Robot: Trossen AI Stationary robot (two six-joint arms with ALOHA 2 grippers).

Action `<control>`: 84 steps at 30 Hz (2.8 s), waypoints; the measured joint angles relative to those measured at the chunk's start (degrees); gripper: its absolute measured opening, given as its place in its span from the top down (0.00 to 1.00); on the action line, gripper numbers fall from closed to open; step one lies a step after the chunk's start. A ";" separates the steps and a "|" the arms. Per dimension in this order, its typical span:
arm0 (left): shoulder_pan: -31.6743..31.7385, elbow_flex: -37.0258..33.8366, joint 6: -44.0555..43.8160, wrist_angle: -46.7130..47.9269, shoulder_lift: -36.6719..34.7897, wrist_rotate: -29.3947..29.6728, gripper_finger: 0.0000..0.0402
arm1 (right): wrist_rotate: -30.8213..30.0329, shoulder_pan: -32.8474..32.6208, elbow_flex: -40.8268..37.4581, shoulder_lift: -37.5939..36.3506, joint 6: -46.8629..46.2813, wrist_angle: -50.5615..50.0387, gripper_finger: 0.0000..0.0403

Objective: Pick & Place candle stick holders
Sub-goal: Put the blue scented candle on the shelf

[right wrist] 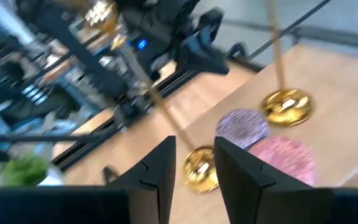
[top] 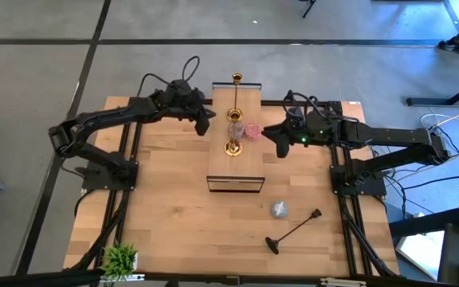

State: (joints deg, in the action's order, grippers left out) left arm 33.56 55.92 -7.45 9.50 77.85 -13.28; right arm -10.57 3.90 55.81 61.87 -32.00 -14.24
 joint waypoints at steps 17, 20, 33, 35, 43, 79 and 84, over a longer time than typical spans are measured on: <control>-9.12 -0.02 -7.62 18.89 -11.16 1.74 0.99 | 22.62 -7.84 0.00 -0.07 -5.30 -8.32 0.56; -13.66 -0.02 -12.57 19.21 -12.26 3.36 0.99 | 26.63 -11.20 0.00 -0.07 -7.54 -9.84 0.56; -42.71 -0.08 -34.26 19.01 -11.21 28.44 0.99 | 16.32 -31.68 0.00 -0.09 -17.22 -15.13 0.57; -47.23 -0.04 -38.20 18.48 -10.80 33.27 0.99 | 14.18 -34.10 0.00 -0.09 -18.62 -17.70 0.57; -61.54 -0.04 -52.45 18.57 -6.18 45.17 0.99 | 4.95 -40.59 0.00 -0.04 -22.15 -26.27 0.57; -75.14 -0.16 -53.80 0.96 15.75 48.69 1.00 | 2.22 -34.77 1.68 28.12 -29.74 -32.91 0.18; -75.14 -0.20 -53.10 1.00 15.75 49.08 0.99 | 5.96 -31.94 1.73 28.74 -31.45 -32.62 0.15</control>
State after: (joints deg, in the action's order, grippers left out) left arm -41.58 55.72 -60.55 10.51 93.60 35.79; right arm -4.60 -28.04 57.54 90.61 -63.45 -46.86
